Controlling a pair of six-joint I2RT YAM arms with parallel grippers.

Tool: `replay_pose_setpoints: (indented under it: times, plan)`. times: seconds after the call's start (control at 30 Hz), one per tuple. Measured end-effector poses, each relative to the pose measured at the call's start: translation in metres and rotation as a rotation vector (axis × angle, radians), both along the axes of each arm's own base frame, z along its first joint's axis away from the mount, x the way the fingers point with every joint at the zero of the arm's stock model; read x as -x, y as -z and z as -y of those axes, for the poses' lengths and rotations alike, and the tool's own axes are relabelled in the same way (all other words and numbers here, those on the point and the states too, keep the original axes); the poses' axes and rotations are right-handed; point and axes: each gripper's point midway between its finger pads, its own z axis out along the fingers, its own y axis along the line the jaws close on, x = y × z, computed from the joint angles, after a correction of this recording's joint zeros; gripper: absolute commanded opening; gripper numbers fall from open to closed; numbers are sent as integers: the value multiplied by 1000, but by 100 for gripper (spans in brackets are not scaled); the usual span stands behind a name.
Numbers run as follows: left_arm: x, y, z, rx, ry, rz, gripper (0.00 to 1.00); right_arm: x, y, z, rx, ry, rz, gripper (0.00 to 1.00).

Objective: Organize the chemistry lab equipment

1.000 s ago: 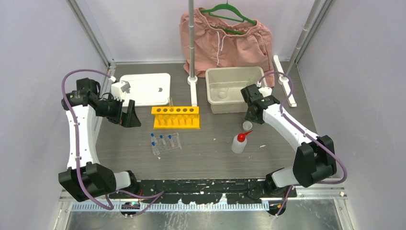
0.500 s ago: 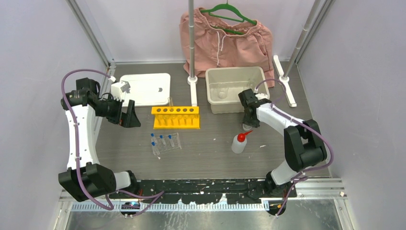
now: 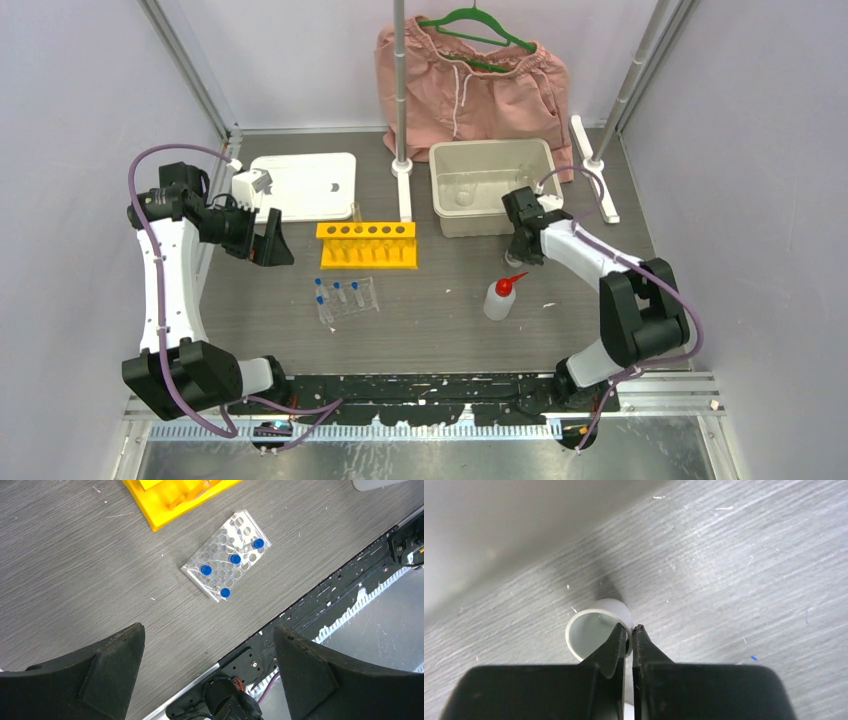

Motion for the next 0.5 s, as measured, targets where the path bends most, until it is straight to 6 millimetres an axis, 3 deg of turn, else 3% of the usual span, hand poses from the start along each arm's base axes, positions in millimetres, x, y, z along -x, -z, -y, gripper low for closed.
replay_pose_setpoints:
  times: [0.17, 0.5]
  plan:
    - [0, 0, 0, 0, 1, 0, 100, 13, -36, 3, -19, -7, 42, 1]
    - [0, 0, 0, 0, 1, 1, 100, -2, -183, -12, -145, -72, 317, 1]
